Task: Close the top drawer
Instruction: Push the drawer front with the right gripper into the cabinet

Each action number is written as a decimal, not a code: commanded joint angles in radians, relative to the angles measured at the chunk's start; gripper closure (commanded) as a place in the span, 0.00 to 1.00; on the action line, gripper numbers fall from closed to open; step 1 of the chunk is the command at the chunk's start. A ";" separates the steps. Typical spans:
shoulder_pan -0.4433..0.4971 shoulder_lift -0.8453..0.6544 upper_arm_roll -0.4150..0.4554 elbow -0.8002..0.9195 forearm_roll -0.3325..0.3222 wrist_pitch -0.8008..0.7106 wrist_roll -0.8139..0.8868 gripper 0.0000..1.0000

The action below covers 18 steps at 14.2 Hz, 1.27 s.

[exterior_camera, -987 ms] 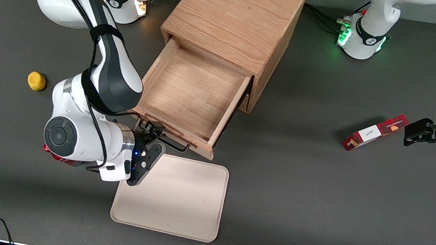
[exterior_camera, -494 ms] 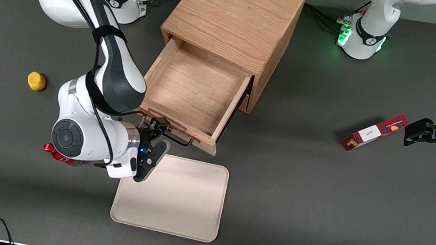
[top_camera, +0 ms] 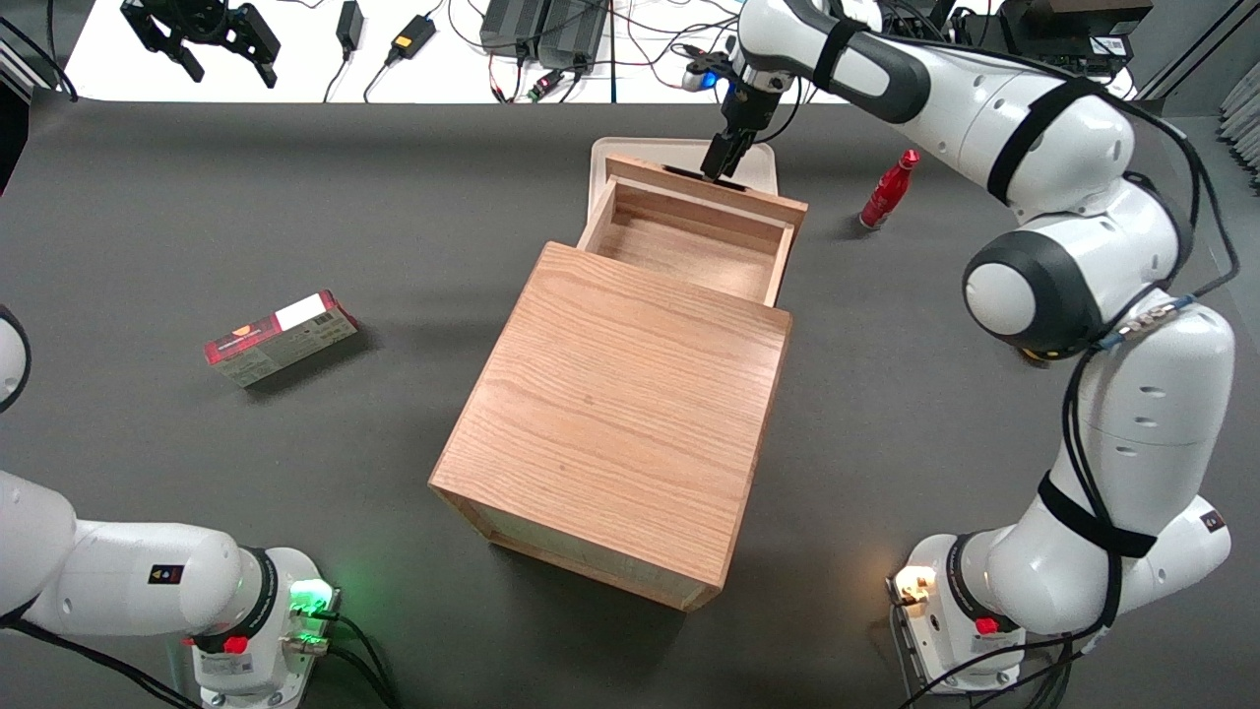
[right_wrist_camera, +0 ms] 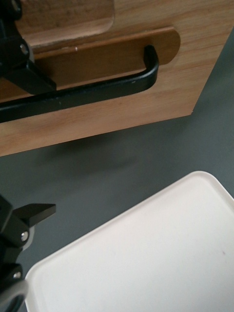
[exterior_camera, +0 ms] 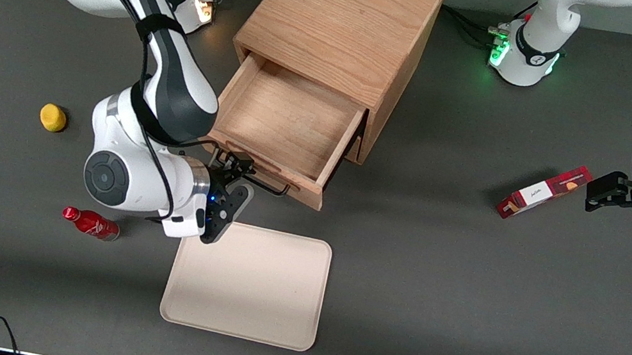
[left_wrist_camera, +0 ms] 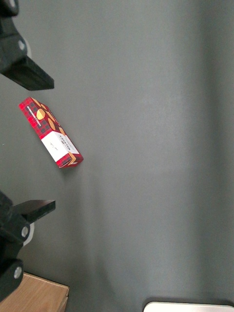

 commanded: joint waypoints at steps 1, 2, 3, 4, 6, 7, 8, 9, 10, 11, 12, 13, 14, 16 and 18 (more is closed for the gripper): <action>-0.006 -0.098 0.031 -0.148 0.038 0.049 0.043 0.00; -0.006 -0.112 0.033 -0.176 0.041 0.065 0.049 0.00; -0.006 -0.129 0.043 -0.211 0.049 0.095 0.049 0.00; -0.006 -0.151 0.052 -0.255 0.063 0.124 0.051 0.00; -0.005 -0.194 0.056 -0.331 0.080 0.163 0.051 0.00; -0.005 -0.210 0.063 -0.354 0.080 0.172 0.057 0.00; -0.006 -0.218 0.075 -0.374 0.081 0.177 0.066 0.00; -0.008 -0.224 0.077 -0.383 0.081 0.177 0.068 0.00; -0.008 -0.237 0.085 -0.397 0.081 0.177 0.072 0.00; -0.008 -0.256 0.089 -0.421 0.093 0.180 0.078 0.00; -0.006 -0.273 0.091 -0.443 0.112 0.189 0.082 0.00; -0.005 -0.293 0.091 -0.470 0.117 0.200 0.082 0.00; -0.006 -0.305 0.102 -0.495 0.120 0.213 0.094 0.00; -0.006 -0.320 0.140 -0.513 0.129 0.227 0.166 0.00; -0.006 -0.337 0.174 -0.535 0.129 0.243 0.200 0.00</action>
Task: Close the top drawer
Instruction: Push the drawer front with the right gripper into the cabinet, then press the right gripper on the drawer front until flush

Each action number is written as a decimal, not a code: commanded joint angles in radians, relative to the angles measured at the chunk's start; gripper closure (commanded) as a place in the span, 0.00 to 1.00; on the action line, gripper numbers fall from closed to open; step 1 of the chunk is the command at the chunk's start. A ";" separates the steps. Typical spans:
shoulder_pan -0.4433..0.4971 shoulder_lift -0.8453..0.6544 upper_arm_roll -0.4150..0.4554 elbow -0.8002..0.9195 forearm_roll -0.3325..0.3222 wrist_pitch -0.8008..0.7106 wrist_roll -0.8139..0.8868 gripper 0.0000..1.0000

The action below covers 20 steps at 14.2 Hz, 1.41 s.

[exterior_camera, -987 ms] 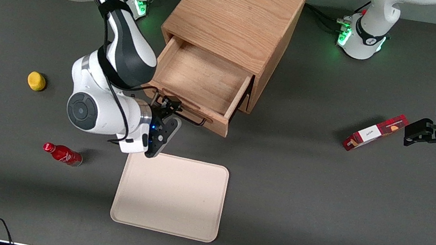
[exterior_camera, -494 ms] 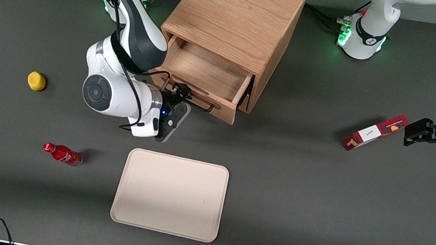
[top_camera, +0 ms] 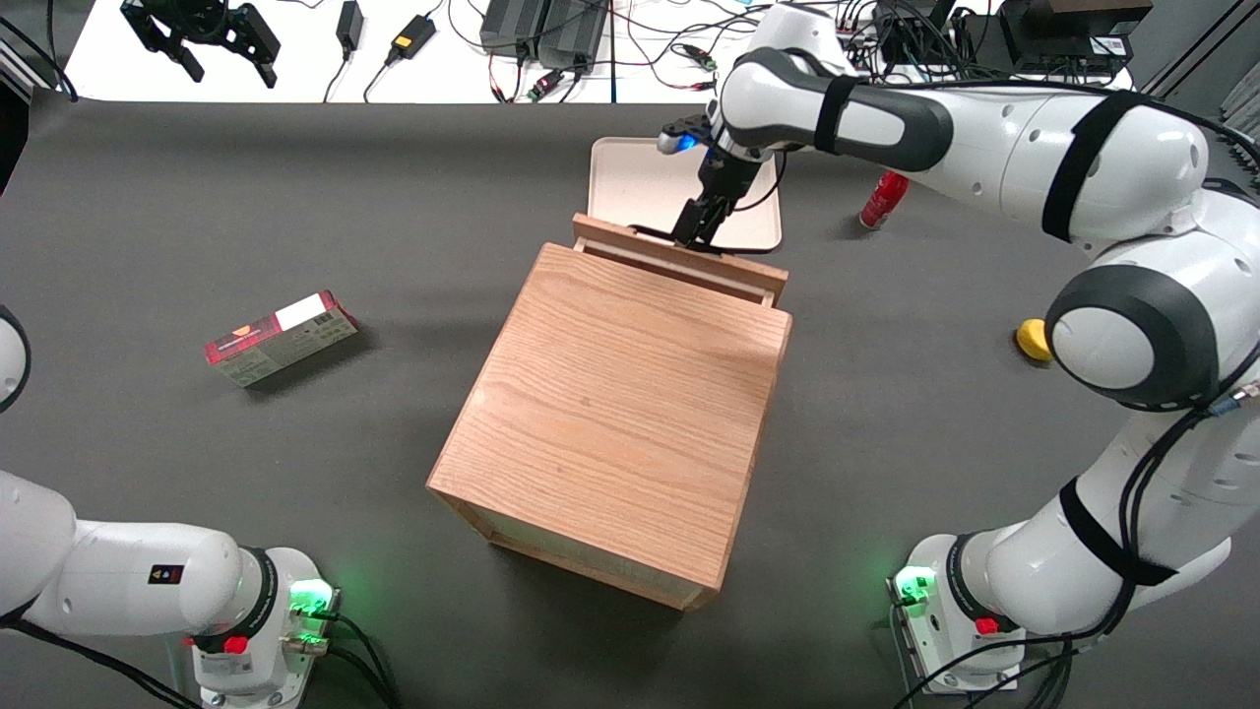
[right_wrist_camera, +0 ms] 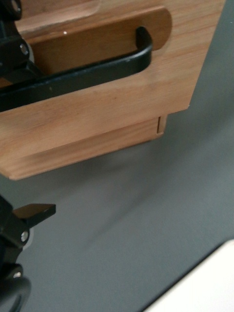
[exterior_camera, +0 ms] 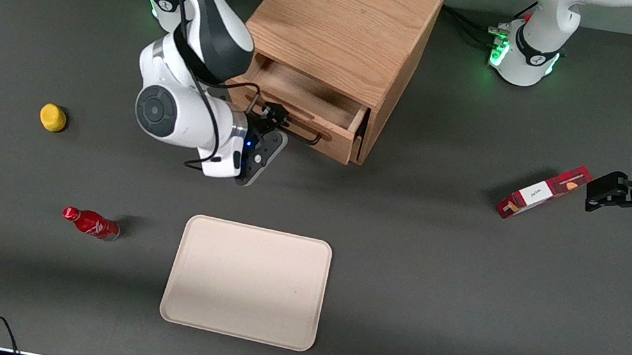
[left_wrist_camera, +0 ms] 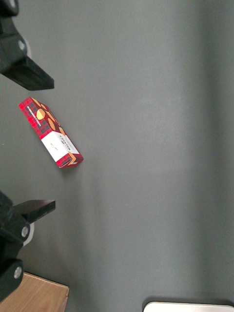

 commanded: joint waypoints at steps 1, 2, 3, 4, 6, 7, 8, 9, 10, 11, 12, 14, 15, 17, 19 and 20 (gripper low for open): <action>-0.005 -0.076 0.045 -0.085 0.034 0.046 0.054 0.00; -0.005 -0.090 0.049 -0.113 0.038 0.072 0.054 0.00; -0.005 -0.100 0.072 -0.142 0.052 0.100 0.054 0.00; -0.005 -0.110 0.081 -0.173 0.066 0.131 0.055 0.00; -0.005 -0.127 0.109 -0.219 0.084 0.172 0.057 0.00; -0.005 -0.133 0.120 -0.228 0.089 0.175 0.101 0.00; -0.004 -0.136 0.124 -0.227 0.089 0.175 0.138 0.00; -0.004 -0.136 0.137 -0.227 0.089 0.177 0.142 0.00; -0.005 -0.136 0.138 -0.228 0.089 0.179 0.143 0.00; -0.007 -0.136 0.138 -0.225 0.089 0.175 0.143 0.00; -0.008 -0.136 0.137 -0.219 0.087 0.168 0.143 0.00; -0.010 -0.148 0.137 -0.208 0.087 0.151 0.144 0.00; -0.011 -0.154 0.137 -0.202 0.089 0.133 0.146 0.00; -0.025 -0.162 0.128 -0.169 0.086 0.050 0.130 0.00; -0.042 -0.154 0.123 -0.139 0.077 0.010 0.068 0.00; -0.045 -0.160 0.121 -0.130 0.077 -0.018 0.064 0.00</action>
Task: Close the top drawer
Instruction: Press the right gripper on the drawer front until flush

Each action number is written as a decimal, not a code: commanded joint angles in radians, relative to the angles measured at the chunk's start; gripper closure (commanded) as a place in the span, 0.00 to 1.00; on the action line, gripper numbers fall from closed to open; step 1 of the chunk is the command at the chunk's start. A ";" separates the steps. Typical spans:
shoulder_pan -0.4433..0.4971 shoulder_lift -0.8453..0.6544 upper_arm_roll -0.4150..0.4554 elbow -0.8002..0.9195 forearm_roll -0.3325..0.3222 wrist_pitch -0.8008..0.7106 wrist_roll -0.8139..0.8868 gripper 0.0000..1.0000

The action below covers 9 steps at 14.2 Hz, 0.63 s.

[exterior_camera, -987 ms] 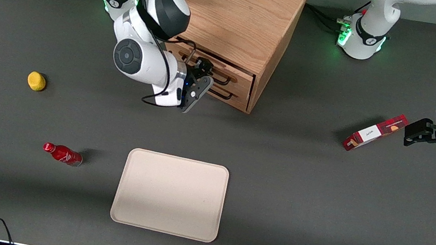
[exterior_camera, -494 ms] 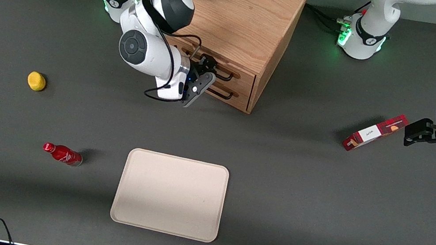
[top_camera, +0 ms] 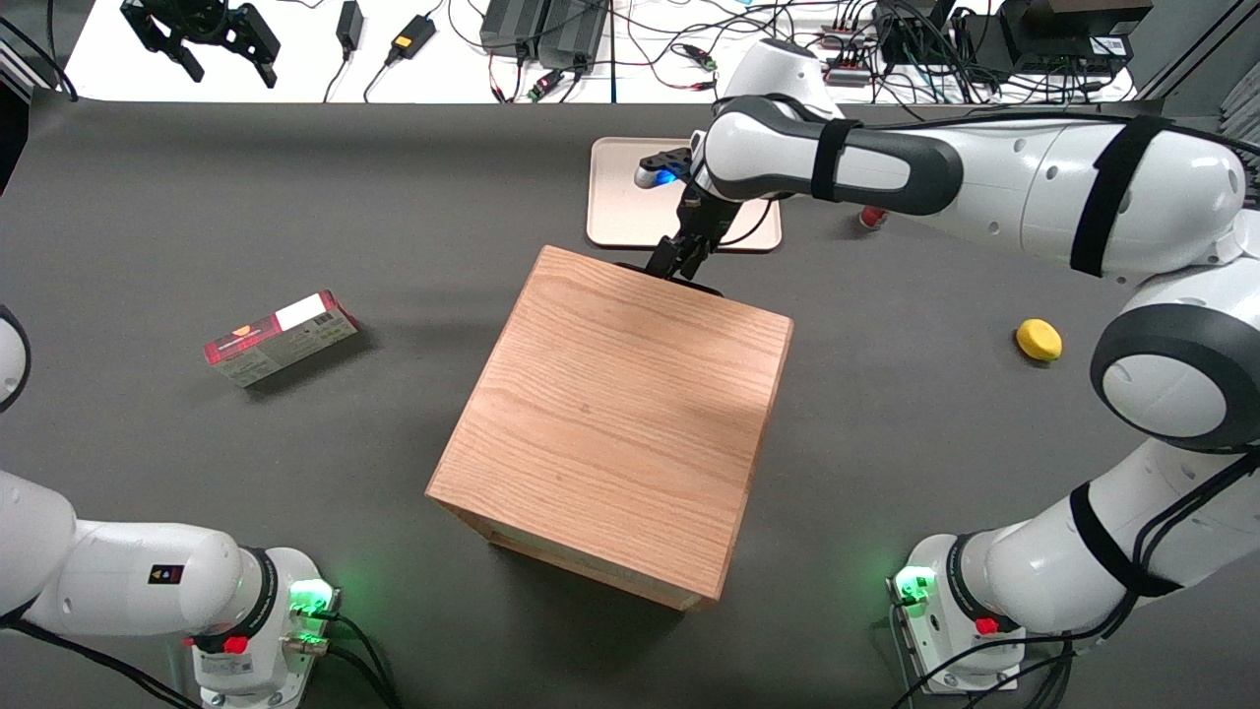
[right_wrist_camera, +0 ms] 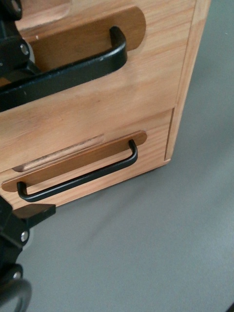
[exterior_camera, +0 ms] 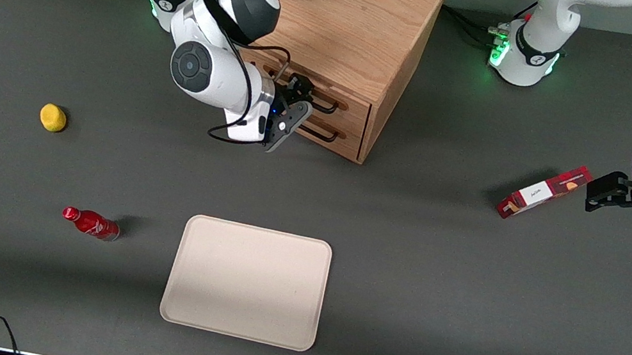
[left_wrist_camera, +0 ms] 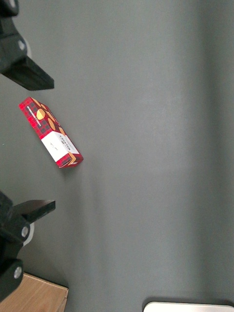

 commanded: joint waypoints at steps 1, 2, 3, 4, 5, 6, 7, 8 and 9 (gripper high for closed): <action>-0.026 -0.050 0.014 0.049 0.033 -0.144 -0.041 0.00; -0.031 -0.048 0.014 0.063 0.033 -0.158 -0.041 0.00; -0.032 -0.046 0.014 0.066 0.033 -0.159 -0.051 0.00; -0.032 -0.043 0.014 0.067 0.032 -0.155 -0.064 0.00; -0.032 -0.039 0.013 0.073 0.030 -0.155 -0.077 0.00; -0.032 -0.039 0.008 0.081 0.031 -0.160 -0.076 0.00; -0.032 -0.043 -0.008 0.090 0.033 -0.163 -0.073 0.00; -0.032 -0.048 -0.015 0.115 0.033 -0.198 -0.067 0.00; -0.034 -0.051 -0.036 0.156 0.036 -0.259 -0.061 0.00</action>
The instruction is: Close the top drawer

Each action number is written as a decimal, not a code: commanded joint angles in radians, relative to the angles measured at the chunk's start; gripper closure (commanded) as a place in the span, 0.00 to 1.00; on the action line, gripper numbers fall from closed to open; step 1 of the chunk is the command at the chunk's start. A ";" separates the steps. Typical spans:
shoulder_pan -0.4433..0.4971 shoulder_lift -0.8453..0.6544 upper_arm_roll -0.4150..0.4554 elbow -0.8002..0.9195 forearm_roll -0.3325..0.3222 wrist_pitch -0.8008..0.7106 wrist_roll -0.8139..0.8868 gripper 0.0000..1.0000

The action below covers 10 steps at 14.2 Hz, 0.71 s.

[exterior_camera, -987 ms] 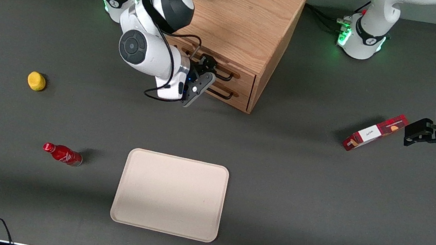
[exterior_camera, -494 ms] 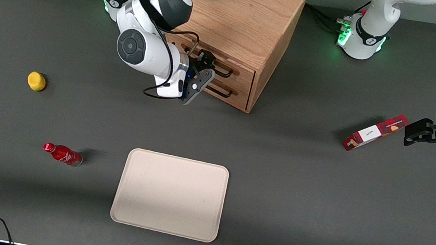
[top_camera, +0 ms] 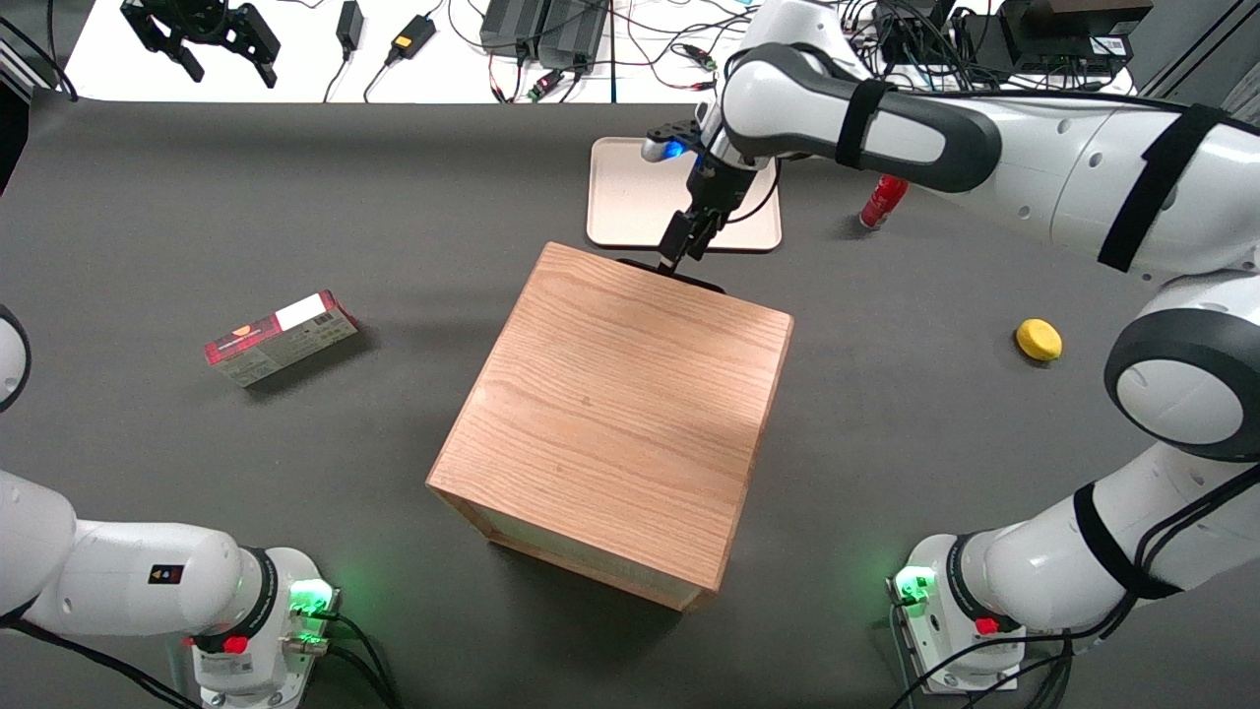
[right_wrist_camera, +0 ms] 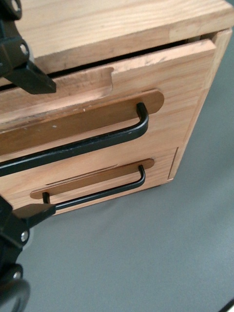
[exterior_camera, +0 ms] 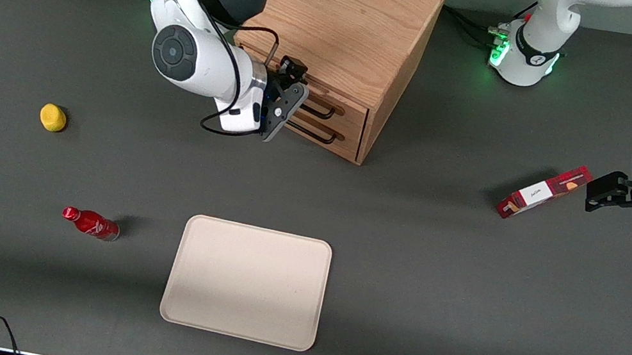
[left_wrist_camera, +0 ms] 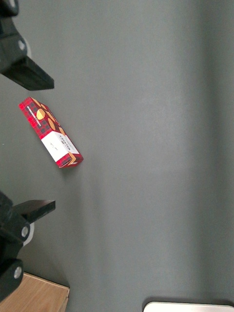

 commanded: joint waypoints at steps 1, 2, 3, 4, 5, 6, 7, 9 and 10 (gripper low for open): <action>-0.004 -0.015 -0.058 0.110 0.029 -0.137 -0.018 0.00; -0.004 -0.020 -0.074 0.146 0.027 -0.169 -0.018 0.00; -0.004 -0.038 -0.097 0.173 0.026 -0.189 -0.014 0.00; -0.003 -0.056 -0.124 0.187 0.026 -0.203 0.014 0.00; -0.003 -0.084 -0.147 0.198 0.020 -0.219 0.043 0.00; -0.001 -0.116 -0.161 0.201 -0.009 -0.237 0.069 0.00; -0.001 -0.157 -0.163 0.200 -0.058 -0.246 0.110 0.00; -0.004 -0.237 -0.166 0.198 -0.188 -0.295 0.216 0.00; -0.003 -0.277 -0.184 0.189 -0.239 -0.323 0.270 0.00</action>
